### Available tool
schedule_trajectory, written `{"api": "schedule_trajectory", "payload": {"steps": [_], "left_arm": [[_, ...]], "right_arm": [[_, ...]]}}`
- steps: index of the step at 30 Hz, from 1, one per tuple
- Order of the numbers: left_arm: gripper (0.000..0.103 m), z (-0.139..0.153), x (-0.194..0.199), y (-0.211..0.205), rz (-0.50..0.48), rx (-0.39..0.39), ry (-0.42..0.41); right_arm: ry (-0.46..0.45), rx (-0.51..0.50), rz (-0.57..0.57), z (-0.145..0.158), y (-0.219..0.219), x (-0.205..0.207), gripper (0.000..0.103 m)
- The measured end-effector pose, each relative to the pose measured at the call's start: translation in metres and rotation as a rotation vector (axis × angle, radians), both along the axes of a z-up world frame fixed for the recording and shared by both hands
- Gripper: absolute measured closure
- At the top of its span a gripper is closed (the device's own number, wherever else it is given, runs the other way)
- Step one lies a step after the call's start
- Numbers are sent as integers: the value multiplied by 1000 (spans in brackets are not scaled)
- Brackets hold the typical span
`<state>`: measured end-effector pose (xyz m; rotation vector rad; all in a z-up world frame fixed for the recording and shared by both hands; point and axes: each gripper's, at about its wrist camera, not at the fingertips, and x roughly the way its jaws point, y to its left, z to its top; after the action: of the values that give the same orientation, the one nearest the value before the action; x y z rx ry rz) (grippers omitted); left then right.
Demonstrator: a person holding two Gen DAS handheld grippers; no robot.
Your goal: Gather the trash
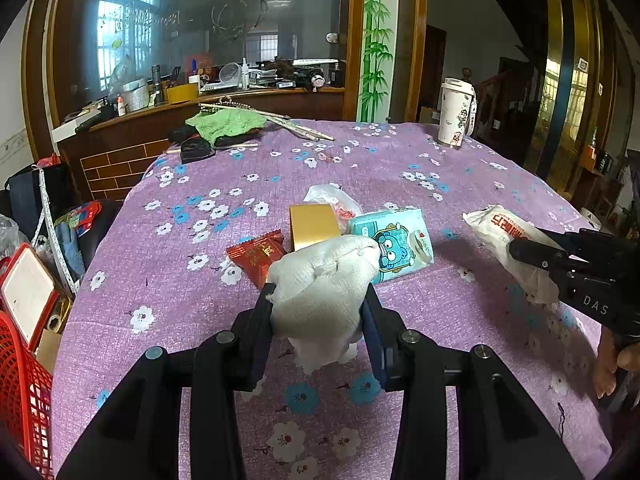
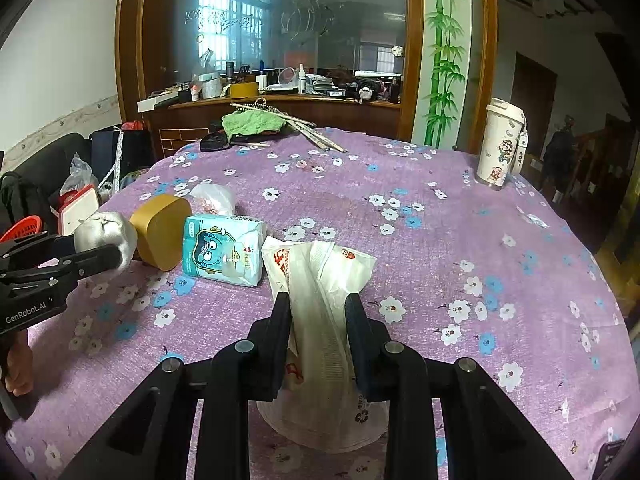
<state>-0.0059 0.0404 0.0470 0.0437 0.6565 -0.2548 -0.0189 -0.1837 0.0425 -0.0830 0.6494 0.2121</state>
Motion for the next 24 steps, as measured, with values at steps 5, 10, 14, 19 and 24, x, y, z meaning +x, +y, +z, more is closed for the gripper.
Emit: {"api": "schedule_trajectory", "payload": {"steps": [5,10,14,19,24], "left_arm": [[64,0,0,0,0,1,1],[64,0,0,0,1,2,1],[64,-1,0,1,1,2,1],[64,0,0,0,1,2,2],[64,-1,0,0,1,4,3]], "right_arm": [[-4,1,-2,1,-1,0,74],[-4,0,-2,1,-1,-1,74],[-4,0,-3,1,-1,-1,74],[-4,-2,-4,2,-1,-1,74],[-8,0,-7,3,-3,-2,74]]}}
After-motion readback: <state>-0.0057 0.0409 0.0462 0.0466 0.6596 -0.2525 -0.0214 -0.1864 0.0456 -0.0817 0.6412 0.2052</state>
